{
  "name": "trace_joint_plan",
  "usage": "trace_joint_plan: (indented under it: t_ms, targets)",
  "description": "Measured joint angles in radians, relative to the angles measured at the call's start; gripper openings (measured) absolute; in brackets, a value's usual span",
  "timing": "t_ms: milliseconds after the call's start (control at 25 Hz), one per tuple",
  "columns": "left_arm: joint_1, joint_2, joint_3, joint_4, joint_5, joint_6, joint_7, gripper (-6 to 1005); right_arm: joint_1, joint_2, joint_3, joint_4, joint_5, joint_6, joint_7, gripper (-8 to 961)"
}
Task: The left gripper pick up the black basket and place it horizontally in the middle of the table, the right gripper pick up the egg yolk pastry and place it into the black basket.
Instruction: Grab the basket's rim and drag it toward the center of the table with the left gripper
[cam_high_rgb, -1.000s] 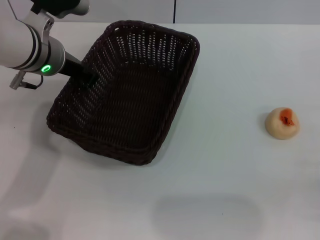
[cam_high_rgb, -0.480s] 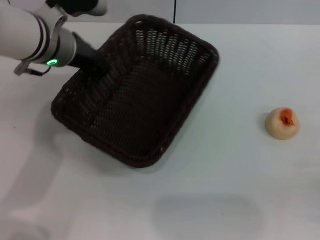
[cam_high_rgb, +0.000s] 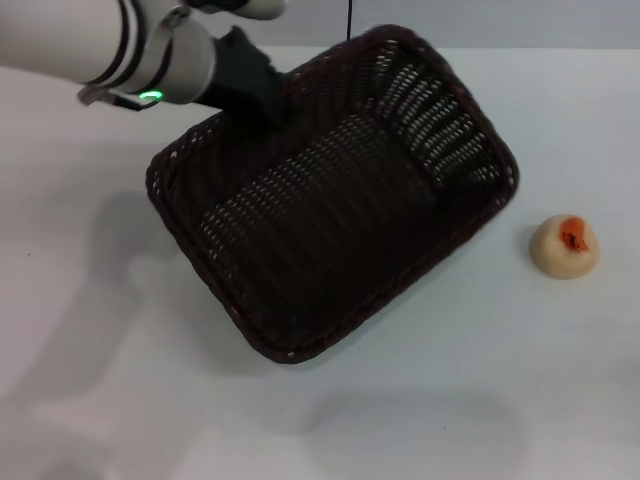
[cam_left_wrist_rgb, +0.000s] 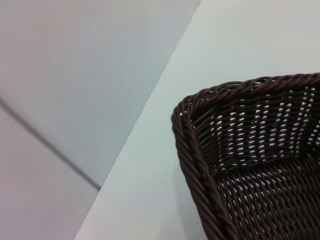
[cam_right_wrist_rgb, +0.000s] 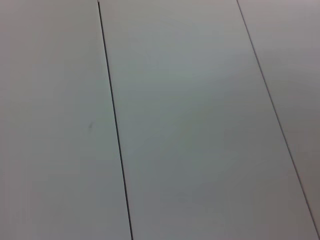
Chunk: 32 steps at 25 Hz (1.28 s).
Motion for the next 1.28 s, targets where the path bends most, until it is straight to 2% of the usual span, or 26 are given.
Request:
trace_joint_plan:
  t_ms: [280, 520, 800, 840, 1280]
  targets:
    - [-0.071, 0.001, -0.006, 0.073, -0.122, -0.03, 0.153, 252, 0.0, -0.001, -0.001, 0.005, 0.0, -0.006, 0.0, 756]
    - [-0.12, 0.001, -0.007, 0.146, -0.164, -0.048, 0.215, 221, -0.001, -0.001, -0.001, 0.005, 0.0, -0.009, 0.0, 753]
    - [-0.144, 0.001, -0.007, 0.189, -0.243, -0.098, 0.322, 232, -0.002, -0.002, -0.001, 0.005, -0.001, -0.009, 0.0, 750]
    - [-0.164, 0.002, -0.011, 0.22, -0.268, -0.107, 0.35, 234, -0.002, -0.002, -0.001, 0.005, -0.001, -0.01, 0.0, 749]
    - [-0.198, -0.003, -0.017, 0.278, -0.273, -0.099, 0.433, 252, -0.002, -0.001, -0.001, 0.003, -0.002, -0.01, 0.0, 744]
